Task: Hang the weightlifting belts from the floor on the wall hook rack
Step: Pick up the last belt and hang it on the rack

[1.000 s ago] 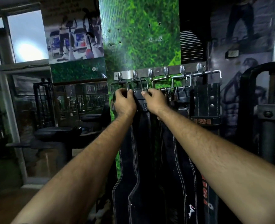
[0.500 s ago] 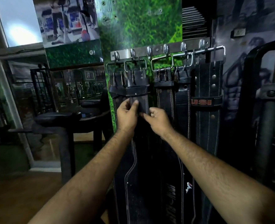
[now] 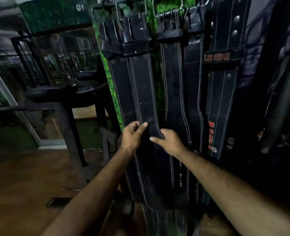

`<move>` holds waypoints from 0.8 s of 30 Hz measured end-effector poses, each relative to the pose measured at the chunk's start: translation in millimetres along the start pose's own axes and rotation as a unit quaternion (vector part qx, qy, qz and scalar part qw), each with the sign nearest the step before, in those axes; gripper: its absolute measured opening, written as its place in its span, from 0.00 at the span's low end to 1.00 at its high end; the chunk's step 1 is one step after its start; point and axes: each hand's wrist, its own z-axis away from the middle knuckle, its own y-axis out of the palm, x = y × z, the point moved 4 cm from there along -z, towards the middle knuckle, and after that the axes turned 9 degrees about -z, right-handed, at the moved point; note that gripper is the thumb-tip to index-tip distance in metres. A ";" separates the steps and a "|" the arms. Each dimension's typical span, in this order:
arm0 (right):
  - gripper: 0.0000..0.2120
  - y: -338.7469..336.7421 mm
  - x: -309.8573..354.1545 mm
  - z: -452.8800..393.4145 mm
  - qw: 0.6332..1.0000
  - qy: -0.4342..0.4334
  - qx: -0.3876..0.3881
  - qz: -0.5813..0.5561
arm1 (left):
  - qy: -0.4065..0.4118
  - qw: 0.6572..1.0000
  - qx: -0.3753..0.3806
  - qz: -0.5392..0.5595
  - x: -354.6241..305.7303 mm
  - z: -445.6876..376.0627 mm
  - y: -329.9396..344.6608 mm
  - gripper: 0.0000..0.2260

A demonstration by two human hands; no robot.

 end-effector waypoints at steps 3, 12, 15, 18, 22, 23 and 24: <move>0.40 2.3 -32.3 6.3 0.999 0.036 -0.018 -0.021 | -0.014 0.999 0.025 -0.019 25.8 7.1 -0.6 0.21; 0.16 -0.5 -51.6 36.3 0.992 0.076 -0.011 -0.100 | -0.150 0.986 0.022 0.061 96.1 46.1 2.8 0.14; 0.18 0.0 -79.0 46.3 0.986 0.133 0.000 -0.096 | -0.191 0.979 0.054 0.052 129.9 72.2 15.1 0.15; 0.19 4.5 -107.8 62.1 0.981 0.174 0.006 -0.084 | -0.224 0.972 0.045 0.059 152.7 89.4 23.0 0.14; 0.18 9.3 -140.7 72.7 0.972 0.215 -0.004 -0.097 | -0.261 0.962 0.048 0.061 172.9 101.0 31.9 0.14; 0.21 11.2 -149.9 73.6 0.970 0.225 0.000 -0.093 | -0.267 0.960 0.053 0.057 180.4 104.3 33.5 0.14; 0.25 13.2 -157.0 75.1 0.968 0.239 -0.001 -0.082 | -0.272 0.959 0.059 0.053 189.2 107.5 34.9 0.14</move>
